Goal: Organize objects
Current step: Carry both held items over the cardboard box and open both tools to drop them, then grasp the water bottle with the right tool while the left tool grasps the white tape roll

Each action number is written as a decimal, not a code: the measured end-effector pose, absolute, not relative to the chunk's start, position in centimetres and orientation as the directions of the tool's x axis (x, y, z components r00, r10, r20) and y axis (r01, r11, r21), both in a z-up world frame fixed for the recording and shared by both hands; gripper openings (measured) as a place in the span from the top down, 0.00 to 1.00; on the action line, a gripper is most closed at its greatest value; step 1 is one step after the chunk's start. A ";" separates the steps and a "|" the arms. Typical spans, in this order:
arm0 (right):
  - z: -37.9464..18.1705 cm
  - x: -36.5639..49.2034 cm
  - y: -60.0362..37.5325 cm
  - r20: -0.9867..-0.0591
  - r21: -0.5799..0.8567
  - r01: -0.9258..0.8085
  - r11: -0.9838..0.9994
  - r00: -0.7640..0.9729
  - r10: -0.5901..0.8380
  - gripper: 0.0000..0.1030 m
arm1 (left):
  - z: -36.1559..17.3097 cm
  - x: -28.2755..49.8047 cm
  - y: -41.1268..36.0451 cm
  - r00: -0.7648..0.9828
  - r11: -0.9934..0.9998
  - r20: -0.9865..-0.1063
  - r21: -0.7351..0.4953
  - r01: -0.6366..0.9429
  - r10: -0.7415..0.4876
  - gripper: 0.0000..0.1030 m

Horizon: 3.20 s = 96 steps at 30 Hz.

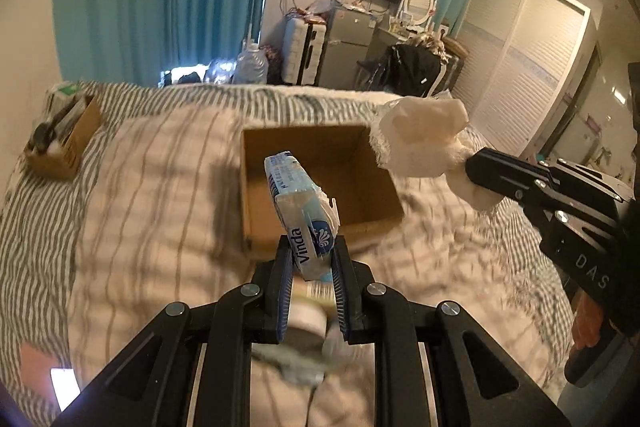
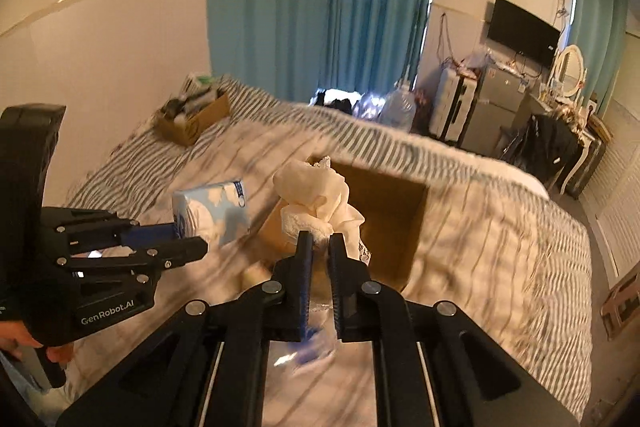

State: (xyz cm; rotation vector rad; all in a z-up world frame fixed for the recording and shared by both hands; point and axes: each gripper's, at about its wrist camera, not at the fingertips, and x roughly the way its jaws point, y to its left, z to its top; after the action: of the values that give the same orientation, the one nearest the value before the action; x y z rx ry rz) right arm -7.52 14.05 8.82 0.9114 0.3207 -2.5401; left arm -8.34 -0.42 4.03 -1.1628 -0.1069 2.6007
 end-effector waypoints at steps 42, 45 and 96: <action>6.6 -15.7 20.6 -0.702 -0.024 0.307 -0.951 -0.683 -0.203 0.28 | 1.0 -14.4 0.7 -0.621 -0.983 -0.767 -0.073 -0.170 0.165 0.06; 7.8 -12.3 20.6 -0.699 -0.046 0.332 -0.942 -0.684 -0.207 0.16 | 1.9 -11.5 -0.7 -0.641 -0.986 -0.753 -0.070 -0.150 0.151 0.02; -13.7 -7.8 11.3 -0.951 -0.060 0.283 -0.957 -0.308 -0.031 0.09 | -11.7 -5.5 -8.0 -0.469 -0.997 -0.882 -0.066 0.028 0.046 0.00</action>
State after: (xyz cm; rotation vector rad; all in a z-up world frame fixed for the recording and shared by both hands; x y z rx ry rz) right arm -7.81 11.32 -13.74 1.7168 0.3210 -2.3720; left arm -5.47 -7.97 -11.70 -1.6133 -0.1118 2.6815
